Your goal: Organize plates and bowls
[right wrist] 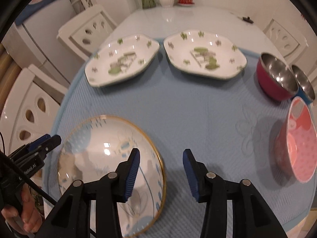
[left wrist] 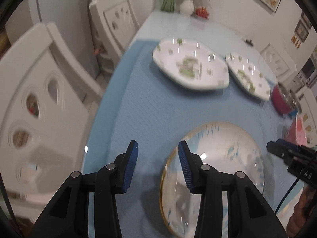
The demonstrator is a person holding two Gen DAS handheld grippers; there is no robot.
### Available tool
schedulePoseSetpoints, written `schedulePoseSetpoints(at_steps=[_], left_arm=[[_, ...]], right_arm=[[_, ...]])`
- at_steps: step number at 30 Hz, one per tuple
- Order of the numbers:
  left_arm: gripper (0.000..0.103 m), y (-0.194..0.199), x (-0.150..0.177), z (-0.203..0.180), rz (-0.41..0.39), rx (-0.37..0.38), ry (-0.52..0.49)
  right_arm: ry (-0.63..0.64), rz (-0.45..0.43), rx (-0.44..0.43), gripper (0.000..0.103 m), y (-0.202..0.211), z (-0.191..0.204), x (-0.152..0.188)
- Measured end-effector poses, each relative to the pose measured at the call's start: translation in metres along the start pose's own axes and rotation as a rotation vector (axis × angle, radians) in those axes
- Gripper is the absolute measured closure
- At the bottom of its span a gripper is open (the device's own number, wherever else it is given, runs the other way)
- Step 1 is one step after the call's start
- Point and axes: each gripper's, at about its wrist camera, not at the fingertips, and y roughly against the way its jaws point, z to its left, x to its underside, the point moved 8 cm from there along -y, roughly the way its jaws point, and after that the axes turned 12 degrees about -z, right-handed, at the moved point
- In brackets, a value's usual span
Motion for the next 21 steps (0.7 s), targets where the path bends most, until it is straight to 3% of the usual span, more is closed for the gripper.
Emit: schedulePoseSetpoints(at_steps=[3,8,12,17,21], left_arm=[[0.040,-0.010,-0.035,0.000,-0.065,0.014,0.013],[0.040,-0.054,-0.088,0.000,-0.081,0.056,0.031],[0.042,-0.110,-0.109,0.005,-0.011,0.086,0.096],[0.051,-0.157,-0.107,0.011,0.074,0.118,0.181],[0.057,-0.165,-0.099,0.009,0.094,0.134,0.182]], right_arm=[[-0.016,-0.039,-0.031,0.048,-0.006,0.007,-0.023],[-0.095,-0.081,-0.081,0.048,-0.040,0.019,-0.074],[-0.129,-0.069,-0.055,0.048,-0.078,0.019,-0.102],[-0.178,0.033,-0.053,0.066,-0.131,0.014,-0.110],[-0.189,0.033,-0.074,0.076,-0.142,0.018,-0.113]])
